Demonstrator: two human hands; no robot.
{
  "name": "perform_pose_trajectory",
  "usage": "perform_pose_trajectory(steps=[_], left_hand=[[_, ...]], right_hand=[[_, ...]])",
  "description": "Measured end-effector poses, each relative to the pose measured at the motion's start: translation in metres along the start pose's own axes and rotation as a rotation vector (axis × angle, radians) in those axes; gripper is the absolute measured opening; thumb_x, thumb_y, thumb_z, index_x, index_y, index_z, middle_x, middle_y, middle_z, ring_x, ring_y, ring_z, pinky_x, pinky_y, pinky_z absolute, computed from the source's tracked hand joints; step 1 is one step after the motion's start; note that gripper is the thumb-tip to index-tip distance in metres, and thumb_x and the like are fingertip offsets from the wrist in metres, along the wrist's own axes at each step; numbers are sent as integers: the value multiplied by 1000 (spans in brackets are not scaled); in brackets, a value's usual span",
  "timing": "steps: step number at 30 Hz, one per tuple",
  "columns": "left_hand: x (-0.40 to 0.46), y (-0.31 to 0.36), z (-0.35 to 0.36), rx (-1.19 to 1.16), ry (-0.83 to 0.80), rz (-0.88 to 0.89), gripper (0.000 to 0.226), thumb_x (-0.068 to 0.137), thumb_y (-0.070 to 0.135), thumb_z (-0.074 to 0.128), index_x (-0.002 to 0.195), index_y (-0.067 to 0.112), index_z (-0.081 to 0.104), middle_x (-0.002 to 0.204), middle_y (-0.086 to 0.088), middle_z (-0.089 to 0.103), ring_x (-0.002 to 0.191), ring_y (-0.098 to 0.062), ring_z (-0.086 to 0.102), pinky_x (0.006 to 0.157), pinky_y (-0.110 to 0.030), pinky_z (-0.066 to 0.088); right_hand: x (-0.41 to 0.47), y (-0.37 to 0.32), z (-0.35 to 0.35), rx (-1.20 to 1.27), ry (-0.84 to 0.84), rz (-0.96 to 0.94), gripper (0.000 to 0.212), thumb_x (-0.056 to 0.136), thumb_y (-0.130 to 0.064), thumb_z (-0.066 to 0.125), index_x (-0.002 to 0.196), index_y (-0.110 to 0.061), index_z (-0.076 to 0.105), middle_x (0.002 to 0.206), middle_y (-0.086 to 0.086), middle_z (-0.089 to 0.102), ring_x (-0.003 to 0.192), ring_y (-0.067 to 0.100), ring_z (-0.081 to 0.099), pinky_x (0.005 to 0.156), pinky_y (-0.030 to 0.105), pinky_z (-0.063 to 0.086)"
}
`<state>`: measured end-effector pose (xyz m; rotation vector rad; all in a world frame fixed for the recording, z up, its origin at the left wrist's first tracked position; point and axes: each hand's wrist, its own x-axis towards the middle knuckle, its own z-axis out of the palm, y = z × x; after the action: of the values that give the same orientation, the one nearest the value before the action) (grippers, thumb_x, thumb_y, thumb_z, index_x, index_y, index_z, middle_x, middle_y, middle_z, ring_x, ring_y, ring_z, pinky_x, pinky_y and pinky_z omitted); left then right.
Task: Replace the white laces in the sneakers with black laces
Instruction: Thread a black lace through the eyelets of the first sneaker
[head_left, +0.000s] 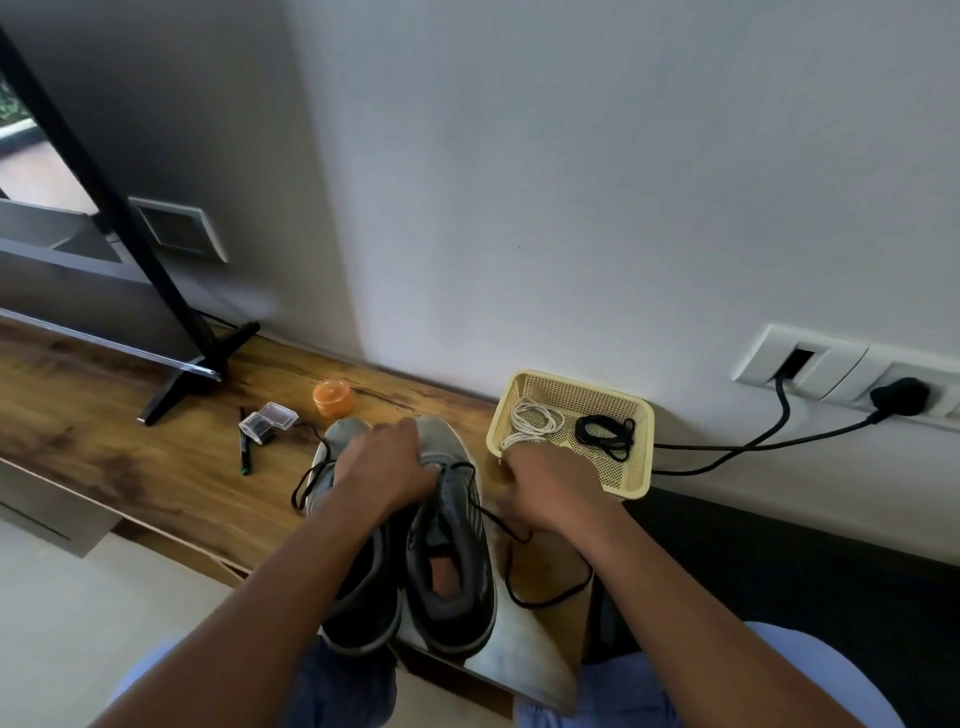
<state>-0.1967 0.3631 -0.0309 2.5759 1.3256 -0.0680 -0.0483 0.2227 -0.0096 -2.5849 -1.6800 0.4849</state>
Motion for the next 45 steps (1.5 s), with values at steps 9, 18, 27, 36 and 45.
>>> perform_pose_trajectory(steps=[9,18,27,36,45], left_hand=[[1,8,5,52,-146,-55,25,82,39,67,85,22,48,88,-2,59,84,-24,61,67,-34,47],[1,3,-2,-8,-81,-73,26,83,21,72,105,16,58,82,1,43,93,-25,52,73,-36,46],[13,-9,1,-69,10,71,34,85,26,73,119,26,70,123,0,69,119,-25,62,97,-35,48],[22,-11,13,68,-108,150,47,98,25,59,145,27,59,140,-4,64,127,-27,59,102,-38,47],[26,-6,19,81,-150,123,29,100,26,54,125,18,66,117,-10,69,111,-30,64,86,-38,47]], right_hand=[[0,-46,23,36,2,-176,44,83,-49,69,112,-18,58,105,7,66,95,31,67,66,35,41],[-2,-43,18,199,21,49,20,84,-19,64,76,-14,47,88,7,56,91,32,64,66,34,49],[-12,-49,37,-123,223,-359,60,73,-32,82,125,-22,54,128,11,45,112,31,49,80,42,49],[-12,-62,60,-153,440,-368,14,73,-20,58,76,-21,71,105,6,55,97,27,49,74,38,37],[-16,-59,53,-100,431,-423,3,70,-19,68,68,-20,68,91,2,56,91,24,50,69,33,28]])
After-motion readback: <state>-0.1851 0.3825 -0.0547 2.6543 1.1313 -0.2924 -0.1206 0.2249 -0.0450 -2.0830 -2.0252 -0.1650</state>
